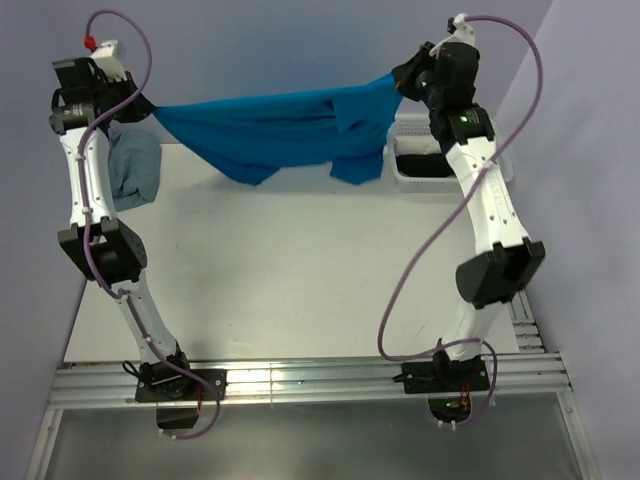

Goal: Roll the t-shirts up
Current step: Flatten the tshirt

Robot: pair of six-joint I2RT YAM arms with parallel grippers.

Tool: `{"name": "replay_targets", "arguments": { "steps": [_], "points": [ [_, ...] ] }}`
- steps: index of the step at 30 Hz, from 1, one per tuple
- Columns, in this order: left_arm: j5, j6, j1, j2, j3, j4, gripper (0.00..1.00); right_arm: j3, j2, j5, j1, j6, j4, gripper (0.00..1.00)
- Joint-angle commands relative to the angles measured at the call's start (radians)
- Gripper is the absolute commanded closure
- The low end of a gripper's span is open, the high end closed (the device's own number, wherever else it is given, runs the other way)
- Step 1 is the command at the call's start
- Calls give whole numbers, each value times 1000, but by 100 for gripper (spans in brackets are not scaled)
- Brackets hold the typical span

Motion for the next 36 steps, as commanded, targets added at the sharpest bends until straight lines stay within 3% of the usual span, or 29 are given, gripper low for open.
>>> {"name": "replay_targets", "arguments": {
  "steps": [1, 4, 9, 13, 19, 27, 36],
  "points": [
    [-11, 29, 61, -129, -58, 23, 100, -141, -195, 36, -2, 25, 117, 100],
    [-13, 149, 93, -228, -203, 11, 100, -291, -284, 47, -2, 51, 79, 100],
    [36, 341, 109, -358, -540, -114, 100, -724, -465, 100, -2, 121, 114, 100],
    [12, 517, 109, -514, -952, -98, 100, -1010, -626, 85, -2, 172, 142, 100],
    [-95, 700, 110, -662, -1377, -62, 100, -1391, -780, 68, 15, 226, 155, 100],
    [-126, 764, 113, -555, -1495, -54, 100, -1594, -768, 87, 50, 267, 194, 100],
    [-45, 809, 113, -564, -1394, -161, 96, -1522, -694, 195, 73, 252, 117, 100]
  ]
}}
